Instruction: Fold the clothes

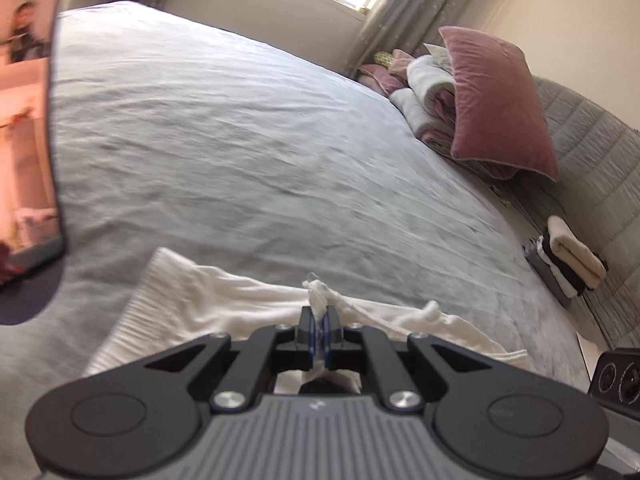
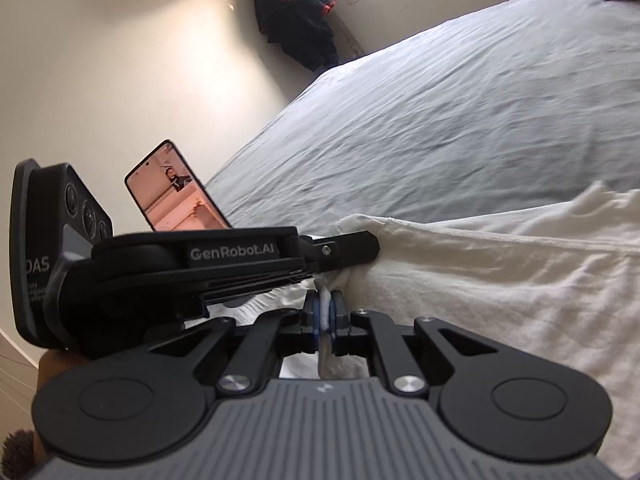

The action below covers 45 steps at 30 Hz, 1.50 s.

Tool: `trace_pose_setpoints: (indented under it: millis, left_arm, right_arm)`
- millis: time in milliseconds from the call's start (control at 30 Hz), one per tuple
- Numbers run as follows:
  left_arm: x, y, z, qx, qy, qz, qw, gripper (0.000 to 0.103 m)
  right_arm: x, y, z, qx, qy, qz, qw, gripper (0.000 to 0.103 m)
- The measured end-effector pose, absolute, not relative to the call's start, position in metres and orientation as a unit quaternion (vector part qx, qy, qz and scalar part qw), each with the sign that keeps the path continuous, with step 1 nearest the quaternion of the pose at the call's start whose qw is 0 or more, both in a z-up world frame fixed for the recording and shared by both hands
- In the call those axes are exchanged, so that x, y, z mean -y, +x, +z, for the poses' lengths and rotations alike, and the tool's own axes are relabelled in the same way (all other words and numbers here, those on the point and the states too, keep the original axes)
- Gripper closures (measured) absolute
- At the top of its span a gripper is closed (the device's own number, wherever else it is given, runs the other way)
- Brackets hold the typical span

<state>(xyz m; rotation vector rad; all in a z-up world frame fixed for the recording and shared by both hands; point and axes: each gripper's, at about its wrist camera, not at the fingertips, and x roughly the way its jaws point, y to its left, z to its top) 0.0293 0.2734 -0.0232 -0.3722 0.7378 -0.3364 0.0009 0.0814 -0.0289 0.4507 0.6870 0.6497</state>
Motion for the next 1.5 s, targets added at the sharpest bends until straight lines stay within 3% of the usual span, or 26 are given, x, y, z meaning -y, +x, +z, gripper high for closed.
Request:
trace_pose_setpoints:
  millis: [667, 867, 933, 1300, 1500]
  left_arm:
    - [-0.324, 0.034, -0.035, -0.357, -0.190, -0.099, 0.909, 0.099]
    - [-0.323, 0.035, -0.034, -0.355, -0.193, -0.076, 0.912, 0.098]
    - [-0.327, 0.031, -0.030, -0.345, -0.195, -0.062, 0.916, 0.098]
    - [-0.335, -0.014, -0.013, -0.280, -0.214, -0.077, 0.933, 0.098]
    - [-0.316, -0.022, -0.017, -0.312, -0.159, -0.085, 0.933, 0.098]
  right_arm:
    - [-0.141, 0.021, -0.048, -0.345, 0.238, 0.336, 0.843, 0.094]
    - [-0.139, 0.026, -0.052, -0.358, 0.264, 0.369, 0.816, 0.080]
    - [-0.133, 0.023, -0.048, -0.358, 0.272, 0.382, 0.807, 0.063]
    - [-0.076, -0.010, -0.020, -0.354, 0.242, 0.359, 0.829, 0.060]
    - [-0.017, -0.016, -0.007, -0.360, 0.206, 0.310, 0.856, 0.060]
